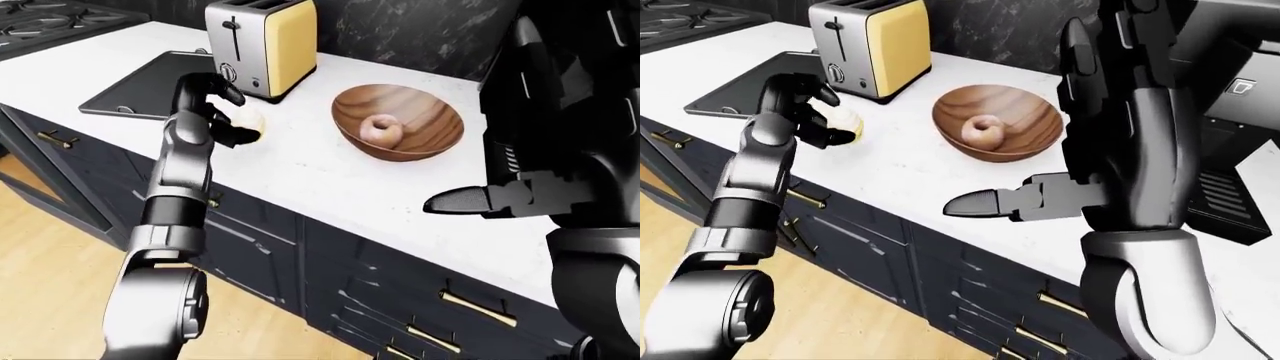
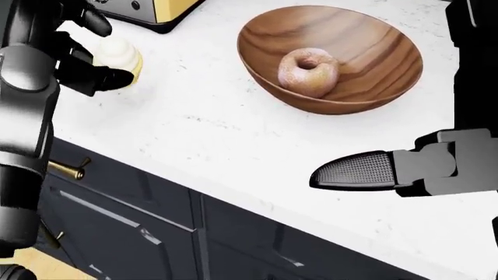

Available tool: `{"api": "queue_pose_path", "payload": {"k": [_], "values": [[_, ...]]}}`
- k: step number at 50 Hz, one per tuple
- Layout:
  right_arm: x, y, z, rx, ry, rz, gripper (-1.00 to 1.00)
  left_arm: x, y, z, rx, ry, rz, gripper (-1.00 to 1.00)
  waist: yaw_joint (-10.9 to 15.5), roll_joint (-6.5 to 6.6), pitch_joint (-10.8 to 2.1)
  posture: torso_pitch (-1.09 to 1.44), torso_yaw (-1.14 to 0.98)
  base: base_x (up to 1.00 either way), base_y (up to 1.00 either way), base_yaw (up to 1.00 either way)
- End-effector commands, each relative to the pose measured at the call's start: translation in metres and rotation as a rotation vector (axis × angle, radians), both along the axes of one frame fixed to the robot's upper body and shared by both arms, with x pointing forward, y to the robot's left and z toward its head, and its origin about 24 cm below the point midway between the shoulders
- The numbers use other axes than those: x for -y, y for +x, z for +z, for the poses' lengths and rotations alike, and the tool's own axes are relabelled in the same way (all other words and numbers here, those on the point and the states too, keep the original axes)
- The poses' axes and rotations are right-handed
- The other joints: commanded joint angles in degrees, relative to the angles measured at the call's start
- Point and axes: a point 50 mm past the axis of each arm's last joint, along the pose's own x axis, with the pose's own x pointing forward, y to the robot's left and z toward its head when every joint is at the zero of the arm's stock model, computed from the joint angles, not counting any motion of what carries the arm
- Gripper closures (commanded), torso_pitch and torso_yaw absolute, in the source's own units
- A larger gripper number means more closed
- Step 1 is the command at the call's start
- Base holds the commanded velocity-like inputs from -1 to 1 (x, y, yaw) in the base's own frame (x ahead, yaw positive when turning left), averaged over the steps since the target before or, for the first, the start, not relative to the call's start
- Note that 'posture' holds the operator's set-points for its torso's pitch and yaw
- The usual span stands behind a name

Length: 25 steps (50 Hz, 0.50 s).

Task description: Pick up the bowl with donut and place it on the tray. Pick up the cupcake and place it on the tray.

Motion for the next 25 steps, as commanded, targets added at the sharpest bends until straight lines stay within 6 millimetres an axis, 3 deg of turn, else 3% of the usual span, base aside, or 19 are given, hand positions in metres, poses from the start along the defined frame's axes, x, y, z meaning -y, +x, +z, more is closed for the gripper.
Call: {"api": "queue_pose_path", "payload": {"k": [1,5,12,25], "values": [[0.002,-0.004,0.008,0.057,0.008,-0.011,-1.0,0.004,-0.005,0.036,0.111,0.014,-0.018,1.0,-0.1,0.25,-1.59,0.0,0.0,0.0,0.0,0.0],[0.003,-0.003,0.007,0.057,-0.017,-0.029,-1.0,0.004,-0.014,0.042,0.129,0.001,-0.031,1.0,0.0,0.28,-1.43,0.0,0.0,0.0,0.0,0.0],[0.004,0.002,0.03,0.159,-0.399,-0.256,-1.0,0.003,-0.023,0.047,0.149,0.007,-0.034,1.0,0.1,0.42,-1.11,0.0,0.0,0.0,0.0,0.0],[-0.026,0.026,0.03,0.214,-0.79,-0.375,-1.0,0.006,-0.023,0.048,0.159,0.012,-0.038,1.0,-0.3,1.54,-1.06,0.0,0.0,0.0,0.0,0.0]]}}
